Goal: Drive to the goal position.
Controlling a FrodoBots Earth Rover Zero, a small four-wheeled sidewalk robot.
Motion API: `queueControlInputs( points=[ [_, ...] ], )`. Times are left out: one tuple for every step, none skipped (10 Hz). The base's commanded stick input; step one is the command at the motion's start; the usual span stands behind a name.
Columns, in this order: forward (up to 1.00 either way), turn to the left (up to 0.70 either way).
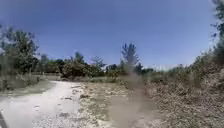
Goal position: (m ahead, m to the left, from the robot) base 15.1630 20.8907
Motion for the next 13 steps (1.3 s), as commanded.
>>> queueControlInputs(
  points=[
    [0.70,0.00],
    [0.70,0.00],
    [0.70,0.00],
    [0.70,0.00],
    [0.70,0.00],
    [0.70,0.00],
    [0.70,0.00],
    [0.70,0.00],
    [0.70,0.00],
    [0.70,0.07],
    [0.70,0.14],
    [0.70,0.14],
    [0.70,0.14]
  ],
)
